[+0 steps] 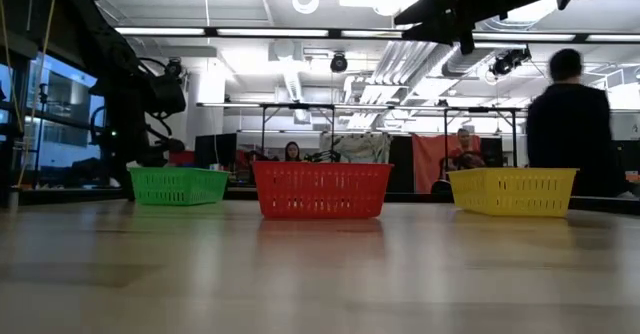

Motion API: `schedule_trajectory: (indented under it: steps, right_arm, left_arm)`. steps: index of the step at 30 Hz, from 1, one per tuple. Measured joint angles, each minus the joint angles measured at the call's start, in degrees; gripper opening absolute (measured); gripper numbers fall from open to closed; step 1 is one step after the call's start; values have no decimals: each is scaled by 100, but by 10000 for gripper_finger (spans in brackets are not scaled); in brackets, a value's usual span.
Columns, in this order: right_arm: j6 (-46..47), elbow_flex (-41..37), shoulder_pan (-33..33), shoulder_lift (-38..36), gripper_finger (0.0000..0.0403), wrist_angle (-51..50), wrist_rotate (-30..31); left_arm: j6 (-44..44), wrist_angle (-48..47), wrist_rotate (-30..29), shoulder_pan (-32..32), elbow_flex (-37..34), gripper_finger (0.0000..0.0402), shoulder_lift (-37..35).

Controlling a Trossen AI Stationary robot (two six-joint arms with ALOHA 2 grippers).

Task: Sort Halloween decoration
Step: Put the orange spider toy into the red bin

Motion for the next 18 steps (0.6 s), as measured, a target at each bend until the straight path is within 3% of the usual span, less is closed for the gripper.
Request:
schedule_trajectory:
  steps: [10,18]
  right_arm:
    - [0,0,0,0,176,-345,-2]
    - [2,-2,0,0,176,-392,-2]
  left_arm:
    - [1498,-414,696,92,14,141,-5]
    - [1928,-719,879,92,20,92,-70]
